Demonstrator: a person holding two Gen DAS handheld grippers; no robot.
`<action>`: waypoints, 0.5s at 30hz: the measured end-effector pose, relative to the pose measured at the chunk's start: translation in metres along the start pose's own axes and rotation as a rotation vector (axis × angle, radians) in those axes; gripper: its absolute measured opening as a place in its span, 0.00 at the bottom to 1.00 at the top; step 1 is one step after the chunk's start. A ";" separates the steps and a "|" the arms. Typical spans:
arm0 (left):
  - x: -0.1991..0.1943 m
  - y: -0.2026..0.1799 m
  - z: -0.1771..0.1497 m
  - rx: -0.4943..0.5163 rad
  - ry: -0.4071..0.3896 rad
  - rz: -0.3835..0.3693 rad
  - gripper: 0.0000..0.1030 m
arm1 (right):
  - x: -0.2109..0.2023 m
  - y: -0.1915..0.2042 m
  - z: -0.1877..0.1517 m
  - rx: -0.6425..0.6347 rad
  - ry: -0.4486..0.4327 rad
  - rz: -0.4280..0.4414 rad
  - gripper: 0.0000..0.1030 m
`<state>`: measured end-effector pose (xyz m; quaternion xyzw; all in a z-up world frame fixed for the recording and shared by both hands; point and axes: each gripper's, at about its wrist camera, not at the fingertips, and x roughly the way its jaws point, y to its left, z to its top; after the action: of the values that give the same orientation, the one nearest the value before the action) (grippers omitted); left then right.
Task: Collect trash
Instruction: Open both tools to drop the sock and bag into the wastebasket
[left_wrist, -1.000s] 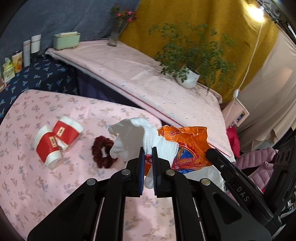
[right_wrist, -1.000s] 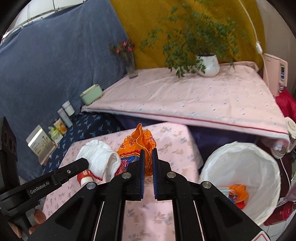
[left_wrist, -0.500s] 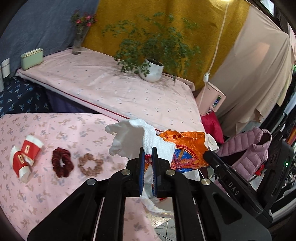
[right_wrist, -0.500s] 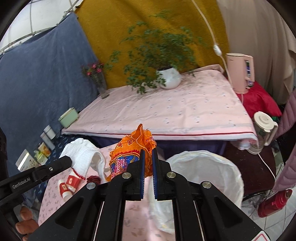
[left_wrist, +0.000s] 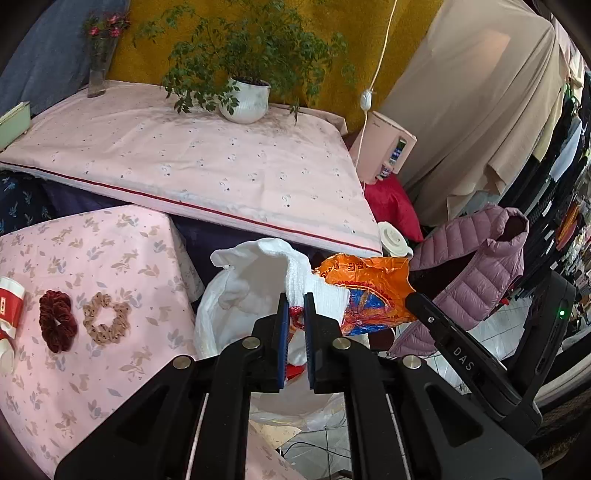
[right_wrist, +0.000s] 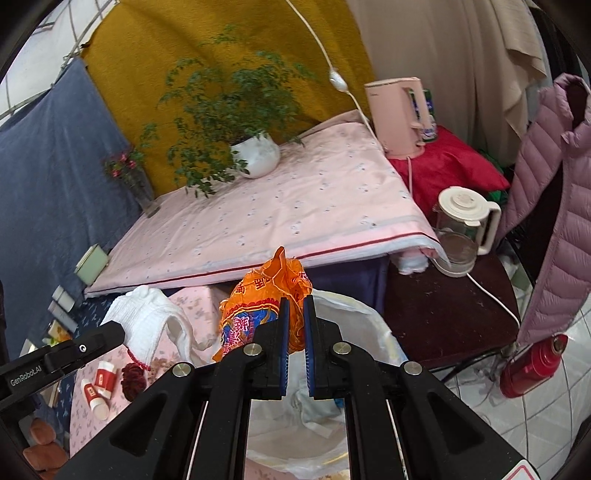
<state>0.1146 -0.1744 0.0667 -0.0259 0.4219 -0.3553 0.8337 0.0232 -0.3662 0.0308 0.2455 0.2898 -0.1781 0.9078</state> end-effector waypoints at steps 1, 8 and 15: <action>0.004 -0.001 -0.001 0.001 0.007 -0.002 0.08 | 0.001 -0.003 -0.002 0.004 0.004 -0.003 0.07; 0.023 -0.003 -0.007 0.001 0.045 -0.008 0.12 | 0.010 -0.006 -0.008 0.010 0.034 -0.009 0.08; 0.019 0.009 -0.007 -0.018 0.024 0.024 0.43 | 0.015 0.004 -0.010 0.000 0.042 0.002 0.21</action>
<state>0.1223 -0.1777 0.0458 -0.0242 0.4354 -0.3418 0.8325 0.0323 -0.3596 0.0158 0.2494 0.3086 -0.1721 0.9017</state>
